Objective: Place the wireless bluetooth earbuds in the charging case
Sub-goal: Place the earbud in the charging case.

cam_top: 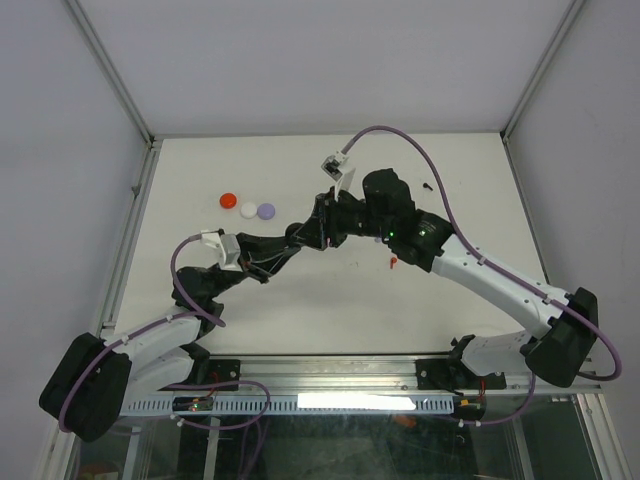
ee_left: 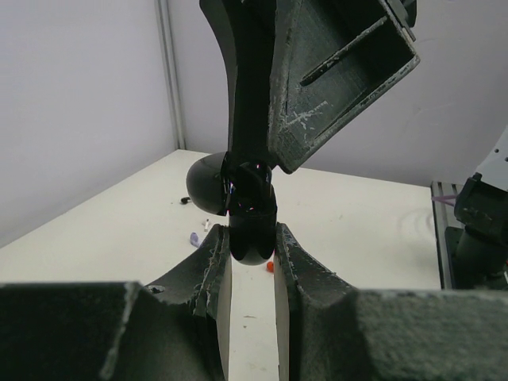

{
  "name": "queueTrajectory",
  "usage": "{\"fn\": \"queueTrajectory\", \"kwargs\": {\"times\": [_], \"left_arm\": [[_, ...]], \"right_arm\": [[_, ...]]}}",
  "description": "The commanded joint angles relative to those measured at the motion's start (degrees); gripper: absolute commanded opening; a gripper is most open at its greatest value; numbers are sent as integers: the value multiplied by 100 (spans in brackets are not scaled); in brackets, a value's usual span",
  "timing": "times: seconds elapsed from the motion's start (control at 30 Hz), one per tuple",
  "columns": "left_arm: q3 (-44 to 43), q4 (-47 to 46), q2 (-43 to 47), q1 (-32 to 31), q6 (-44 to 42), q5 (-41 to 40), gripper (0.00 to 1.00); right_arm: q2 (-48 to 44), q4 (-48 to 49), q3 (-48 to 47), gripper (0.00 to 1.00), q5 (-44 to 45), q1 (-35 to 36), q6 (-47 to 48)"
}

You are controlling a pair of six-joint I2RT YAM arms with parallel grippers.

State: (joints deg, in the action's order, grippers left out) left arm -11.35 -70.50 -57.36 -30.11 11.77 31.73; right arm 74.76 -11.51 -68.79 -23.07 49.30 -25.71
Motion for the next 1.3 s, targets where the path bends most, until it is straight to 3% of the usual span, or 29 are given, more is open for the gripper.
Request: {"fn": "queueTrajectory", "kwargs": {"times": [0.0,0.23,0.73,1.07,1.27], "left_arm": [[-169,-805,23,-57,390,843,0],[-211,-1352,-204,-56,793,1404,0],[-432,-1403,-309,-93,1217,2190,0],[-352,-902,13,-109,878,1814,0],[-312,-506,278,-109,668,1249,0]], "right_arm": [[-27,-94,-187,44,-148,54,607],[-180,-151,-200,48,-367,54,1170],[-175,-214,-375,50,-1310,54,1929],[-233,-408,-481,53,-790,54,2013],[-199,-677,-526,57,11,49,1800]]}}
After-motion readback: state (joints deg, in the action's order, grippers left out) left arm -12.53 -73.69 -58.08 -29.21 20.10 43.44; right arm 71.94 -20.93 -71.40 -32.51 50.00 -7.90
